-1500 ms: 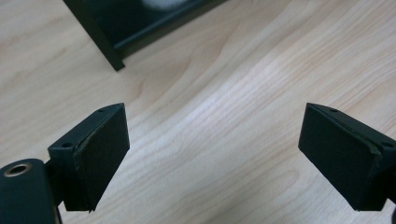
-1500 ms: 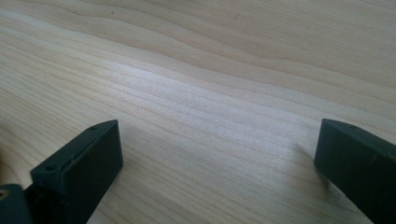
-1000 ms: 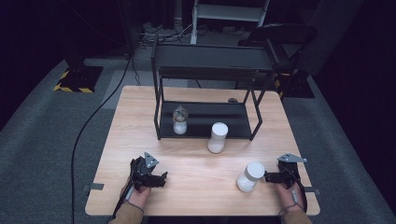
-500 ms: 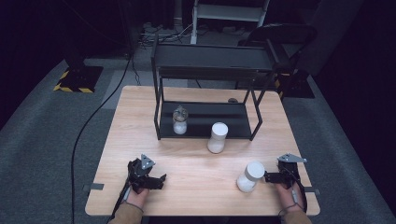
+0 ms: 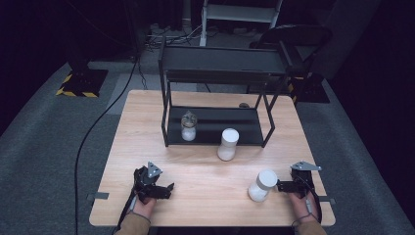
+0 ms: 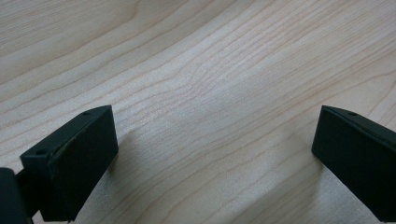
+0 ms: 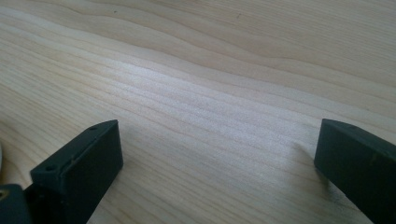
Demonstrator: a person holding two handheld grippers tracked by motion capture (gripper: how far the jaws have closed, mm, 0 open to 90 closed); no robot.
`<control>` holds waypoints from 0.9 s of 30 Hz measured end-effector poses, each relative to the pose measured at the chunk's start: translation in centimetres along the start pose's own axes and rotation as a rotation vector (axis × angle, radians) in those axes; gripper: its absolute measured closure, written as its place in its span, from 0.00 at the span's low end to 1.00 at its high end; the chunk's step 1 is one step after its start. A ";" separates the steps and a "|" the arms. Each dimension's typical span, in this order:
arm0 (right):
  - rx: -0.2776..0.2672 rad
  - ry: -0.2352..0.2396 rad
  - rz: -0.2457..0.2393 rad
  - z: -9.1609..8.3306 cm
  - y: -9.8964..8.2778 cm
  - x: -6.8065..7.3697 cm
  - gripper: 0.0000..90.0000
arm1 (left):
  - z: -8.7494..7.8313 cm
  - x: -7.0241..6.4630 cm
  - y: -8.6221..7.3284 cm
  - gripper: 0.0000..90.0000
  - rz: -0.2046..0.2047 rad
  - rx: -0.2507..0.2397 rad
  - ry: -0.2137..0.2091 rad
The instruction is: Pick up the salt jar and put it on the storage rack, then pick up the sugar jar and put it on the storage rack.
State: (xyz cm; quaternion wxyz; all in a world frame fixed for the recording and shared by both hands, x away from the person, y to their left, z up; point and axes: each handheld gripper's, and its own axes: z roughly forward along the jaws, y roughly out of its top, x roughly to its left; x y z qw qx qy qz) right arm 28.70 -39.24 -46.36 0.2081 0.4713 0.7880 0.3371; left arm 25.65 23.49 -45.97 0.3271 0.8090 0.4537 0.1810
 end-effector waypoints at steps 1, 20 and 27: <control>0.000 0.000 0.000 0.0 0.0 0.0 0.01 | 0.0 0.0 0.0 0.00 -0.001 0.001 0.001; -0.010 0.023 0.001 -0.8 0.6 -0.3 0.05 | 0.0 0.0 0.0 0.00 -0.001 0.000 0.001; -0.068 0.036 0.006 -2.4 1.1 -0.3 0.05 | 0.0 -0.1 0.0 0.00 -0.007 -0.002 0.005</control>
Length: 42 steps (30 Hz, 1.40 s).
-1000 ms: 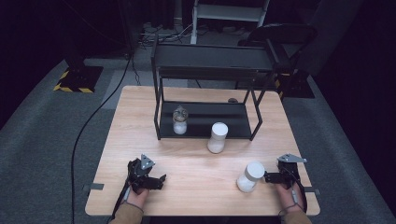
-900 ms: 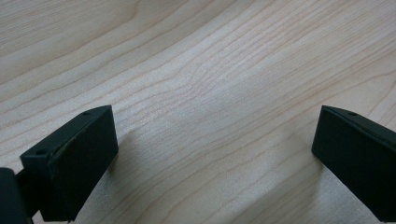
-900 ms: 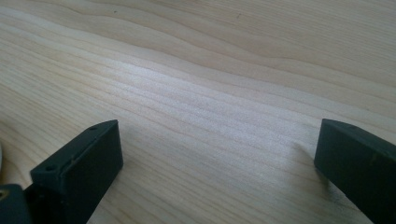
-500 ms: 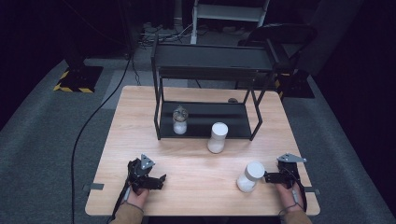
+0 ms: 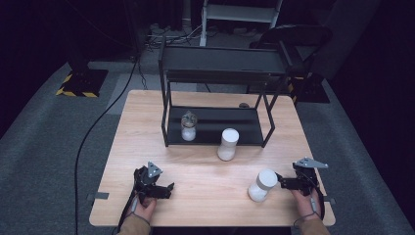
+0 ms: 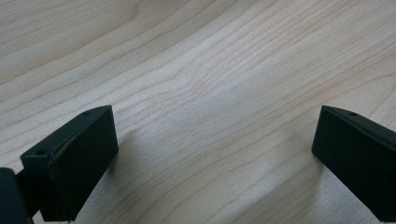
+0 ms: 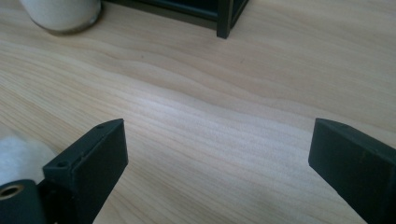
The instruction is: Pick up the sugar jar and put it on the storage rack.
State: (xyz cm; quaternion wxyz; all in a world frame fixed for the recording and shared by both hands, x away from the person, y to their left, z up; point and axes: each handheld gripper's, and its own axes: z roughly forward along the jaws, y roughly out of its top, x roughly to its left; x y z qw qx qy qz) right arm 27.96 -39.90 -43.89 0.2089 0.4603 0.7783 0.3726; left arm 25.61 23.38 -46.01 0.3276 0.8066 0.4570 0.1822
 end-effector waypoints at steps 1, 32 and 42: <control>-0.006 0.000 -0.001 -0.1 0.1 0.0 0.05 | 0.0 0.0 0.0 0.00 0.000 0.001 0.001; -0.108 0.050 -0.034 -3.6 4.6 2.8 0.06 | 0.0 -0.1 0.0 0.00 -0.002 0.002 0.003; -0.108 0.052 -0.063 -3.9 6.8 4.4 0.06 | 0.0 -0.1 0.1 0.00 -0.002 0.001 0.004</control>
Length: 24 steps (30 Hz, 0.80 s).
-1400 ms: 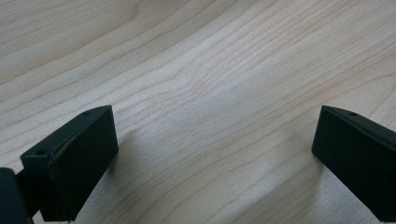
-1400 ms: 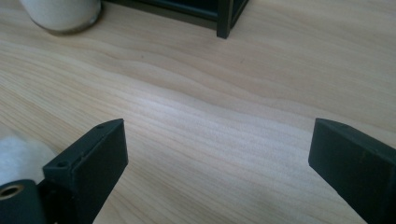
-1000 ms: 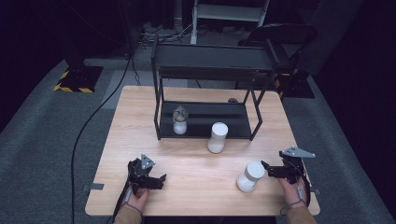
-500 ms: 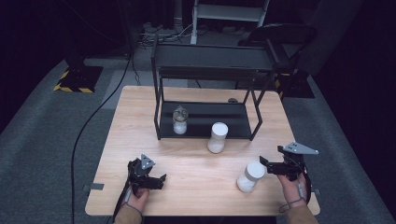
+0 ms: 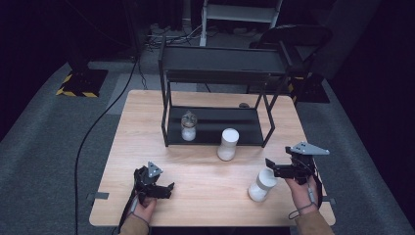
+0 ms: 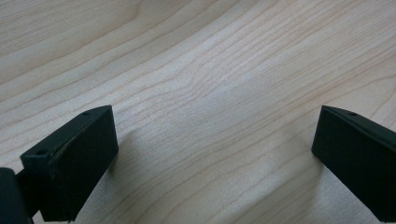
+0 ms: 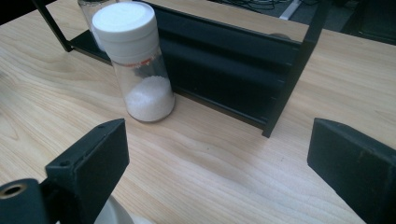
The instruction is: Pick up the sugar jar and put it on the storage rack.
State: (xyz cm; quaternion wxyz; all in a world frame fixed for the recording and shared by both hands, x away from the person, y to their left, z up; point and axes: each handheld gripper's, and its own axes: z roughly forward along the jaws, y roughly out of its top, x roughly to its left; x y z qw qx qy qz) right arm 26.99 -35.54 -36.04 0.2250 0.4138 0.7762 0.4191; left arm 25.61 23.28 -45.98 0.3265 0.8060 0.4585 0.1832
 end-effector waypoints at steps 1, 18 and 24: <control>0.005 0.000 -0.001 0.1 0.3 0.2 0.06 | 0.0 0.0 0.0 0.00 0.000 0.000 0.000; 0.037 -0.001 -0.040 1.3 3.4 2.3 0.06 | 0.0 0.0 0.0 0.00 -0.001 -0.001 0.000; 0.047 -0.002 -0.056 1.6 4.5 2.9 0.06 | 0.0 0.0 0.0 0.00 -0.001 -0.001 0.000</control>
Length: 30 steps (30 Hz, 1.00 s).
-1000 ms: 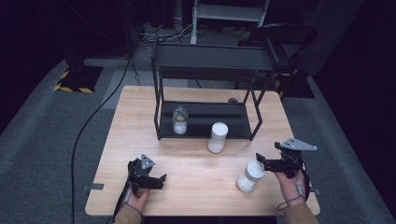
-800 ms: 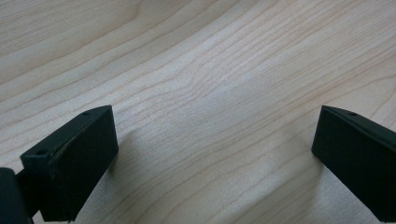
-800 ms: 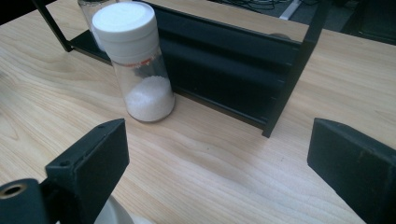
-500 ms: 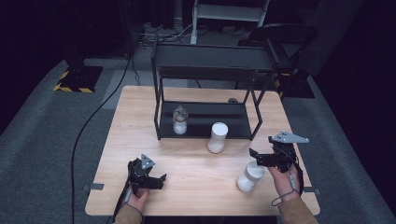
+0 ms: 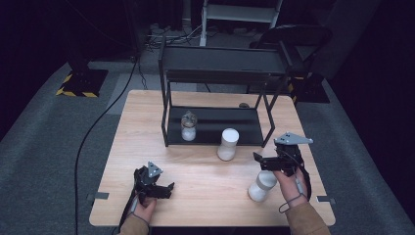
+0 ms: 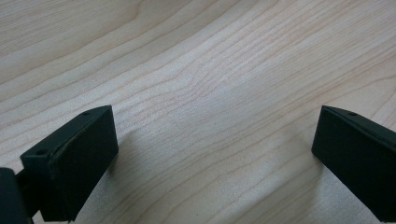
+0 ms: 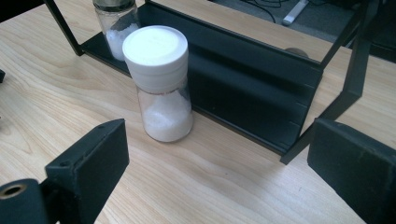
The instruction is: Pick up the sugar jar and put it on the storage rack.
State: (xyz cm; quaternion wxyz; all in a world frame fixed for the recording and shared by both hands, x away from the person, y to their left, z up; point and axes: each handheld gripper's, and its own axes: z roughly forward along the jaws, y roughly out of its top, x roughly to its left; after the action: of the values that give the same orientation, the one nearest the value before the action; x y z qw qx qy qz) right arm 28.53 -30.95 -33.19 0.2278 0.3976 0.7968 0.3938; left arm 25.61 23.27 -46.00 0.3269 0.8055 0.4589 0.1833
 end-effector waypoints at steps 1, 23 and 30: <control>0.001 -0.004 -0.003 0.1 0.2 0.2 0.06 | 0.0 0.0 0.0 0.00 0.000 0.000 0.000; 0.012 0.015 -0.011 2.1 3.7 2.4 0.04 | 0.0 0.0 0.0 0.00 0.001 0.000 -0.001; 0.036 0.022 -0.026 3.5 4.8 3.2 0.04 | 0.1 0.0 0.0 0.00 0.000 0.000 0.000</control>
State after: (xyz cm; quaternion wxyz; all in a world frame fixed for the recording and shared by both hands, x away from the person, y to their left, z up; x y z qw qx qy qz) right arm 31.18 -24.98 -31.51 0.2167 0.3869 0.8113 0.3810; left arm 25.66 23.23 -46.00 0.3269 0.8054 0.4591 0.1835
